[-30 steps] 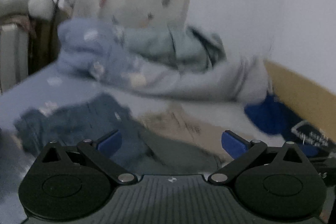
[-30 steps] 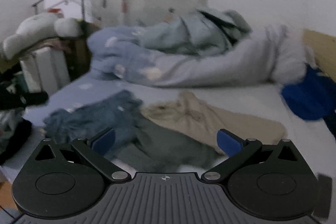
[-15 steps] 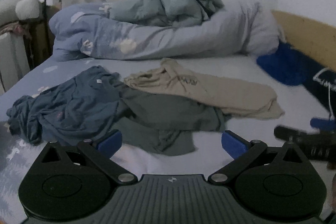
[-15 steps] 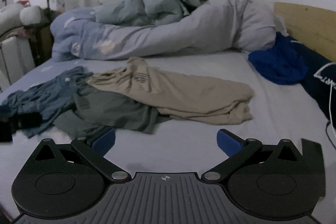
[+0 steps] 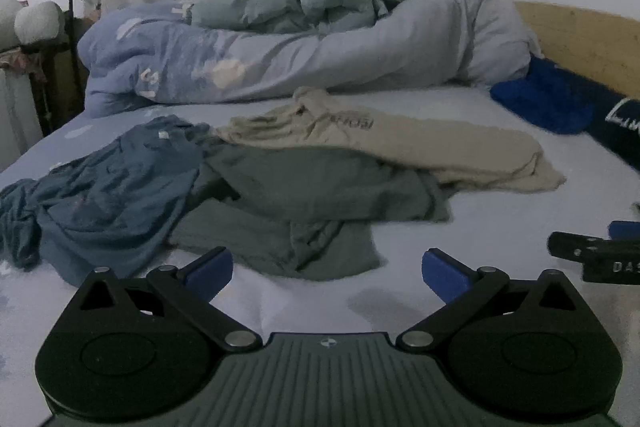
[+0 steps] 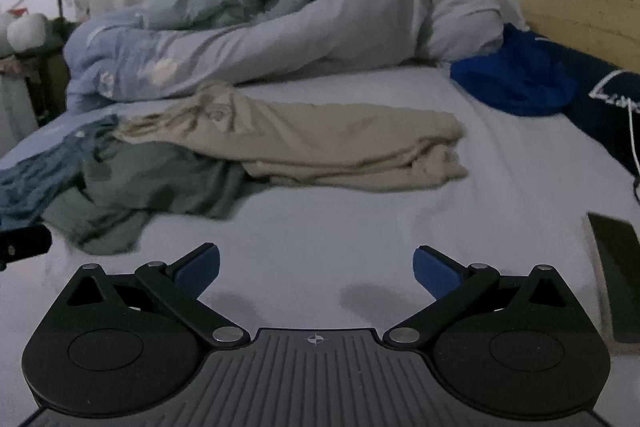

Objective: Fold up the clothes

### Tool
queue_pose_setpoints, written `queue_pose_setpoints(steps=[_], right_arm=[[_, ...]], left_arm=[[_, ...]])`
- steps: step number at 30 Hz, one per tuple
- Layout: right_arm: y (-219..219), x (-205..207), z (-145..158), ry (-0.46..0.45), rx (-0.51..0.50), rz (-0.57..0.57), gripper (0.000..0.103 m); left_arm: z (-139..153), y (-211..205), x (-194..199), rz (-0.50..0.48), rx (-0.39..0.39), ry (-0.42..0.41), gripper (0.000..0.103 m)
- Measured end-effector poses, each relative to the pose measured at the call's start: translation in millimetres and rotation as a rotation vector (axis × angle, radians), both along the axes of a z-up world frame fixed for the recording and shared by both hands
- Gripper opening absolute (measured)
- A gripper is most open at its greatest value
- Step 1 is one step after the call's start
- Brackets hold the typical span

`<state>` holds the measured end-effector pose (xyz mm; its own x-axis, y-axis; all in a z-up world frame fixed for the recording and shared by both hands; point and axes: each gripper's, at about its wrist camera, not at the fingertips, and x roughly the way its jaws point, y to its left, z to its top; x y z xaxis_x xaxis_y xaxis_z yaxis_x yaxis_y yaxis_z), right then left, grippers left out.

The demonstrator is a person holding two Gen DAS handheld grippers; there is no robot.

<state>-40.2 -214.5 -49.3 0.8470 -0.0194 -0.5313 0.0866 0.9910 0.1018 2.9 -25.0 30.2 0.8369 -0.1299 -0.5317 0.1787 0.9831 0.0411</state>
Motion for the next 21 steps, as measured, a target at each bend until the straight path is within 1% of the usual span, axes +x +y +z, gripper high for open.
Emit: queue_pose_setpoints(steps=[3, 5, 9, 11, 13, 15, 19, 21], right_arm=[[0, 7, -19, 0.026, -0.015, -0.029, 0.103], [3, 11, -23, 0.019, -0.014, -0.029, 0.103], [14, 19, -26, -0.015, -0.036, 0.008, 0.103], [19, 23, -28, -0.011, -0.037, 0.016, 0.103], [24, 28, -31, 0.008, -0.038, 0.022, 0.103], [32, 32, -34, 0.021, -0.076, 0.025, 0.103], [41, 31, -41, -0.002, -0.125, 0.025, 0.103], [40, 31, -42, -0.004, -0.115, 0.026, 0.103]], left_arm=[[-17, 0, 8, 0.002, 0.004, 0.012, 0.103], [-28, 1, 13, 0.008, 0.001, 0.021, 0.103], [-39, 4, 19, 0.021, -0.057, 0.042, 0.103], [-44, 3, 21, 0.025, -0.059, 0.06, 0.103], [-46, 2, 20, 0.023, -0.054, 0.045, 0.103], [-47, 1, 19, 0.024, -0.056, 0.036, 0.103], [-49, -2, 20, 0.014, -0.042, 0.028, 0.103], [-50, -2, 22, 0.005, -0.037, 0.028, 0.103]])
